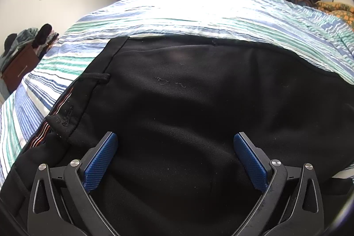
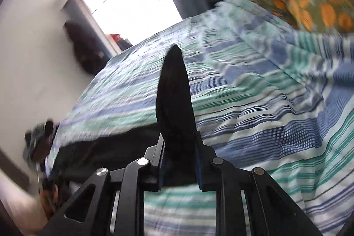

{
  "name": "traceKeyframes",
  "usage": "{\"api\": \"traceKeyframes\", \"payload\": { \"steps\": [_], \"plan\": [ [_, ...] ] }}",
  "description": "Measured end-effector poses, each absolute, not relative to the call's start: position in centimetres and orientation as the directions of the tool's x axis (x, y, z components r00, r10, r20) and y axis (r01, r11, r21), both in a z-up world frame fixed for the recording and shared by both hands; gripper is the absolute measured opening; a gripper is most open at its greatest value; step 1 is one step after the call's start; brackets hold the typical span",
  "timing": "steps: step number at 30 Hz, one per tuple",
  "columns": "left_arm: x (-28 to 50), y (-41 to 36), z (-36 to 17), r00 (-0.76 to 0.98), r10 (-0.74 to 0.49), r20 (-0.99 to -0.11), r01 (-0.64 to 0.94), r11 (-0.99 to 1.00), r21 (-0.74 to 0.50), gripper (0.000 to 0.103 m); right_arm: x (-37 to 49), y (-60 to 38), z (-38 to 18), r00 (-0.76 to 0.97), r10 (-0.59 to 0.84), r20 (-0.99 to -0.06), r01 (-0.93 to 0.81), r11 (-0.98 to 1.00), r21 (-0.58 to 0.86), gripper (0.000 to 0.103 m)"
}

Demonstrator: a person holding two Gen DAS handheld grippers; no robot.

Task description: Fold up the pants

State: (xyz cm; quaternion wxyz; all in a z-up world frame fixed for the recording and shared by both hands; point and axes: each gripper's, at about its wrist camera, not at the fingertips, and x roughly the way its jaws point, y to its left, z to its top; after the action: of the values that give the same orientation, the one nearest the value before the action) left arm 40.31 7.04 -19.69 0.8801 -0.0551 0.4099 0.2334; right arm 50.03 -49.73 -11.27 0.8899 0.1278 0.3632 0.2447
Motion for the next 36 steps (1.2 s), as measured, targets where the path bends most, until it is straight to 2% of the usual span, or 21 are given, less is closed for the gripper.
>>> {"api": "traceKeyframes", "payload": {
  "steps": [2,4,7,9,11,12,13,15,16,20,24,28,31,32,33,36],
  "plan": [
    [40.3,7.1,-19.7,0.555,0.365,-0.748,-0.456,0.885,0.095,0.102,44.0,-48.8,-10.2,0.567,0.547,-0.616,-0.430,0.834,0.345,0.022],
    [40.4,7.1,-19.7,0.553,0.366,-0.748,-0.456,0.885,0.096,0.103,39.4,-50.4,-11.3,0.548,0.507,-0.665,-0.397,0.858,0.328,0.022],
    [40.6,7.0,-19.6,0.543,0.373,-0.752,-0.457,0.883,0.109,0.103,35.4,-57.0,-16.2,0.556,0.262,-0.789,-0.076,0.961,0.265,0.024],
    [40.8,6.9,-19.5,0.529,0.383,-0.758,-0.459,0.880,0.124,0.103,33.7,-61.2,-18.9,0.500,0.116,-0.858,0.155,0.963,0.220,0.043],
    [41.0,6.8,-19.3,0.512,0.390,-0.766,-0.464,0.875,0.135,0.103,32.0,-63.1,-18.7,0.530,0.085,-0.844,0.241,0.939,0.246,0.044],
    [41.1,6.8,-19.2,0.500,0.392,-0.772,-0.466,0.873,0.141,0.103,31.5,-63.2,-17.9,0.552,0.069,-0.831,0.262,0.932,0.252,0.049],
    [41.2,6.8,-19.0,0.488,0.394,-0.779,-0.467,0.872,0.148,0.103,30.9,-62.7,-17.0,0.577,0.074,-0.813,0.261,0.927,0.270,0.052],
    [41.2,6.7,-18.3,0.467,0.385,-0.796,-0.460,0.875,0.153,0.103,30.0,-60.7,-14.9,0.627,0.096,-0.773,0.236,0.922,0.306,0.071],
    [41.0,6.5,-17.8,0.457,0.370,-0.809,-0.454,0.879,0.145,0.102,29.3,-58.9,-13.8,0.643,0.127,-0.755,0.208,0.920,0.332,0.073],
    [37.9,4.5,-15.0,0.518,0.253,-0.817,-0.401,0.915,0.029,0.102,28.6,-49.4,-12.3,0.634,0.328,-0.701,0.015,0.901,0.434,0.074],
    [33.7,0.4,-13.3,0.591,0.110,-0.799,-0.257,0.965,-0.057,0.103,29.6,-38.6,-13.3,0.602,0.383,-0.700,-0.105,0.908,0.406,0.074],
    [30.7,-3.3,-14.7,0.590,0.072,-0.804,-0.146,0.989,-0.018,0.103,29.5,-30.8,-15.7,0.603,0.343,-0.720,-0.176,0.938,0.299,0.074],
    [29.7,-4.1,-19.1,0.510,0.071,-0.857,-0.113,0.993,0.015,0.103,30.1,-28.0,-19.6,0.492,0.298,-0.818,-0.210,0.952,0.221,0.078],
    [29.0,-4.0,-19.8,0.540,0.068,-0.839,-0.108,0.994,0.011,0.103,29.9,-27.8,-20.3,0.491,0.288,-0.822,-0.233,0.953,0.195,0.080],
    [28.2,-4.0,-19.9,0.586,0.068,-0.807,-0.101,0.995,0.011,0.103,29.8,-27.9,-20.5,0.513,0.297,-0.805,-0.256,0.949,0.187,0.083],
    [28.8,-4.3,-20.1,0.571,0.077,-0.817,-0.103,0.994,0.022,0.103,29.8,-28.8,-20.9,0.508,0.356,-0.784,-0.249,0.933,0.262,0.091]
  ]
}}
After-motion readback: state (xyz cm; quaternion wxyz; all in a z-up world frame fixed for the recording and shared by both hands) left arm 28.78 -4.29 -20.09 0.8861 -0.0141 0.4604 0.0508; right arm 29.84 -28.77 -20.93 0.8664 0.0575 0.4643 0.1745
